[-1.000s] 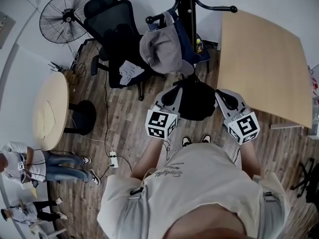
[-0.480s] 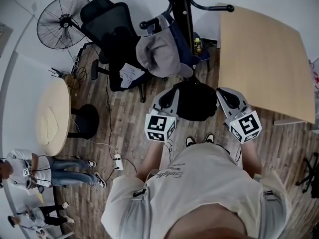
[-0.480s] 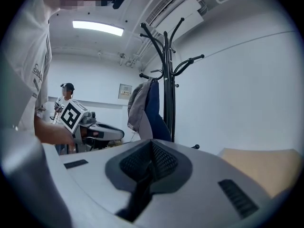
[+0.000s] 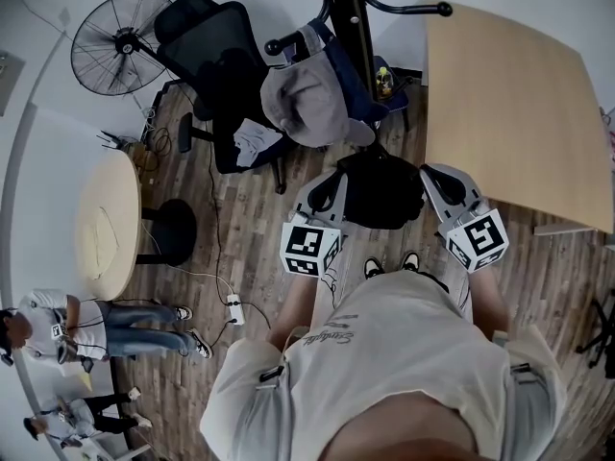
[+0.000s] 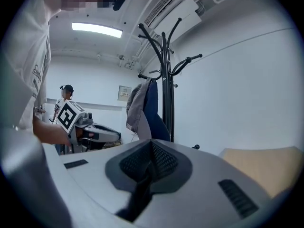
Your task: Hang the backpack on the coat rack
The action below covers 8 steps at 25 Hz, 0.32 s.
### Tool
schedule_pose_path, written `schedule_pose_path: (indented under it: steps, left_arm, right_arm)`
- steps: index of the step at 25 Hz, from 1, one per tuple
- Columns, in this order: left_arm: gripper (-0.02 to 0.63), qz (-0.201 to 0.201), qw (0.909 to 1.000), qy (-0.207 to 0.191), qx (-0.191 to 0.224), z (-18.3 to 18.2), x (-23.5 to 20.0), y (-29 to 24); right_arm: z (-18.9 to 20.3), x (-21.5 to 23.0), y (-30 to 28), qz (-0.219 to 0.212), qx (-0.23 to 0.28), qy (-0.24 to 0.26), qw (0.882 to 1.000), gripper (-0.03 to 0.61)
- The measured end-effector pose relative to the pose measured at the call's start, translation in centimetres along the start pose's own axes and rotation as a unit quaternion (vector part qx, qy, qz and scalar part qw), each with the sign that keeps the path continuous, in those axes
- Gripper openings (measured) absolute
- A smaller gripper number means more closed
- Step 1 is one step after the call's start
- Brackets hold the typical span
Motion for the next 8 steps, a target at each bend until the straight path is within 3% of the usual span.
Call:
schedule_pose_path:
  steps: [8]
  left_arm:
    - [0.025,-0.001,0.9999,0.006,0.009,-0.24,-0.09,0.03]
  right_arm:
    - [-0.31,0.48,0.21,0.001,0.012,-0.001,1.0,-0.006]
Point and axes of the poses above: the fingertips, and each gripper's own axes: y backward along the fingers, x to its right, z out of its underside, the point moved 8 cm from there along y, backward along the fingers, and after that the axes turned 10 degrees about -x, right-handed, at the moved point
